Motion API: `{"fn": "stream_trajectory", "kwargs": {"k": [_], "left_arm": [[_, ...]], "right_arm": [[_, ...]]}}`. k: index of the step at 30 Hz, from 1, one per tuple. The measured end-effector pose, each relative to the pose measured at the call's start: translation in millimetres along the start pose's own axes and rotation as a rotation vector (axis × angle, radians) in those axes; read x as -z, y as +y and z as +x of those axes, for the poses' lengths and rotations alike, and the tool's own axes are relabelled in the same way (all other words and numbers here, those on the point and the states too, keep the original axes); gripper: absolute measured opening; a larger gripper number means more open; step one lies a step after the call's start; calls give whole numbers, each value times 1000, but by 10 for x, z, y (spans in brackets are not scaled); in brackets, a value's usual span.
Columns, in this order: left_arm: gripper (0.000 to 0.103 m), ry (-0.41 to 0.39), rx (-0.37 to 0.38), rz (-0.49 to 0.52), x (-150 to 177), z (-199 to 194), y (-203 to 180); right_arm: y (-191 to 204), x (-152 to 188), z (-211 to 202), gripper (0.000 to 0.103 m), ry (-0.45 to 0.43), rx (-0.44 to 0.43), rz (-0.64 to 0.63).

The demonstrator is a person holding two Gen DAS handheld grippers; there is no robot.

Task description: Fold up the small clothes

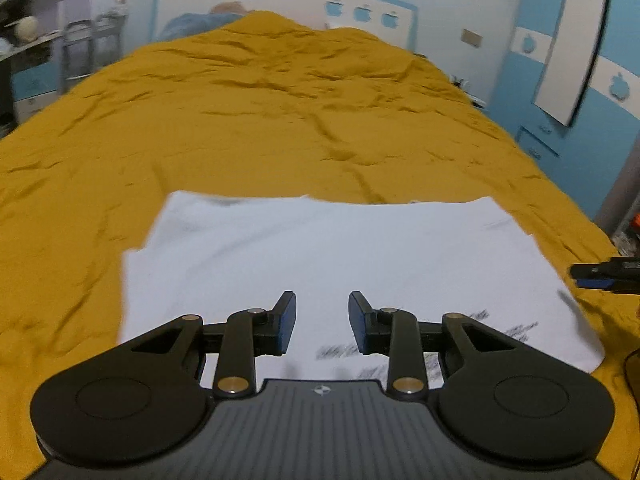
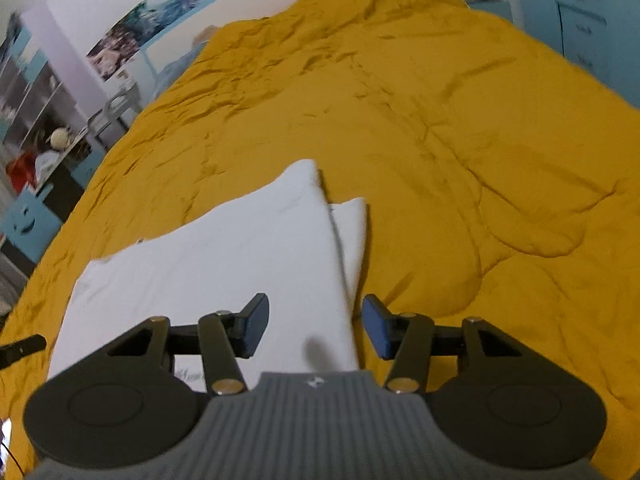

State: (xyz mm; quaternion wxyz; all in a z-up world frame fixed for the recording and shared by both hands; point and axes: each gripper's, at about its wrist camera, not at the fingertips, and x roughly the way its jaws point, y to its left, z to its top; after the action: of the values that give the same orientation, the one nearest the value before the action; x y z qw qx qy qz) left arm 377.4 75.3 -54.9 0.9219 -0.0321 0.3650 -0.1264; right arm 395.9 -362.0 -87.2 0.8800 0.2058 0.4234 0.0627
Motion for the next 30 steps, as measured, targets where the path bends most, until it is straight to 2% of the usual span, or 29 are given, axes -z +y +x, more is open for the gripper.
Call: {"fn": "stream_trajectory", "kwargs": {"k": [10,15,19,20,25,30], "left_arm": [[37,46,45,42,-371,1006,-358],[36,87,51,9,-492,1474,-428],[35,103,13,8,-536,1772,-478],[35,104,-2,15,-538,1835,-494],[35,100,-37,54,-560,1978,-558],[35,62,-25,36,-589,1752,-540]], "right_arm": [[-378,-193,721,47,27,-79,153],[-500,-232,915,34,21,-151,229],[-559,-247,1009,30,14,-204,265],[-573,-248,1022,25,14,-211,268],[-563,-264,1061,9,12,-225,256],[-429,-305,972,5,-9,-208,217]]}}
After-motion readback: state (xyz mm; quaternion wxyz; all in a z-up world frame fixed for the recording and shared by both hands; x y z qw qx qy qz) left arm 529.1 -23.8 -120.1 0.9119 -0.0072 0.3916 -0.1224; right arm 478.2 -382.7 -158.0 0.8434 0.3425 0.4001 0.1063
